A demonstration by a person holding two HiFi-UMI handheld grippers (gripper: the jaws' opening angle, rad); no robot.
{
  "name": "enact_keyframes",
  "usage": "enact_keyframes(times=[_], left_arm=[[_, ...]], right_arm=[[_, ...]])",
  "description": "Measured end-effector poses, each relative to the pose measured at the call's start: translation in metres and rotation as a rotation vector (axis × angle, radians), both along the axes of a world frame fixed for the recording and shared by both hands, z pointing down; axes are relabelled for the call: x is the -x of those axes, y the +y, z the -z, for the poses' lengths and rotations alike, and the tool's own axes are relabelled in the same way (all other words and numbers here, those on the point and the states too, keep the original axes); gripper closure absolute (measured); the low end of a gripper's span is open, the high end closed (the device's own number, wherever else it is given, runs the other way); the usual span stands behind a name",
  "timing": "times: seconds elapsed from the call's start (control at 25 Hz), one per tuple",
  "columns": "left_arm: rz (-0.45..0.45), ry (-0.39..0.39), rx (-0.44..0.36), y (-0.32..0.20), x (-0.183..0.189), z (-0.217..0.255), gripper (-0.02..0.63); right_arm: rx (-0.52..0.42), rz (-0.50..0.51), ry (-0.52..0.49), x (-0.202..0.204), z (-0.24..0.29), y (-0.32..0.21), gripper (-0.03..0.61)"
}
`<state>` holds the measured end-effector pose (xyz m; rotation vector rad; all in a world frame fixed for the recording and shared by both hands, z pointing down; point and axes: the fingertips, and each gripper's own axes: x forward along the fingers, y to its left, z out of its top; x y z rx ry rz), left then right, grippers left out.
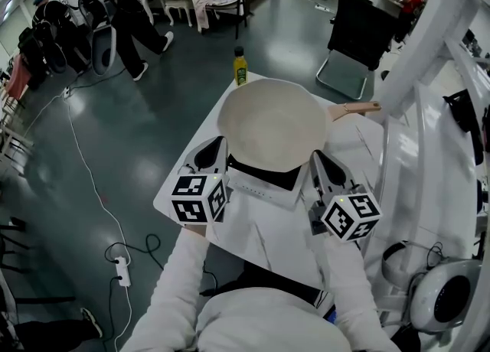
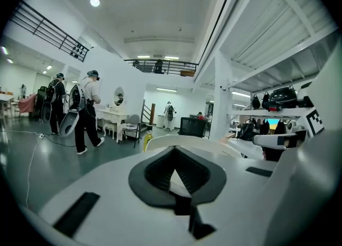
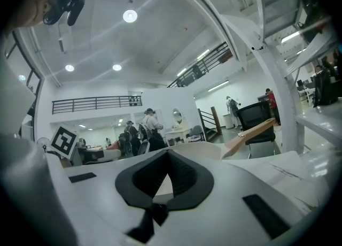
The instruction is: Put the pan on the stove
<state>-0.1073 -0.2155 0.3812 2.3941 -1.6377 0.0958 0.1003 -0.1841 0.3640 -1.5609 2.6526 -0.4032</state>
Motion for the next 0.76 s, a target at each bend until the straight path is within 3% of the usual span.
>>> enact_keyframes(times=[0.76], left_arm=[[-0.009,0.005,-0.025,0.034,-0.006,0.005,0.597]], right_arm=[[-0.02,-0.061,0.019,-0.011,-0.004,0.03,0.551]])
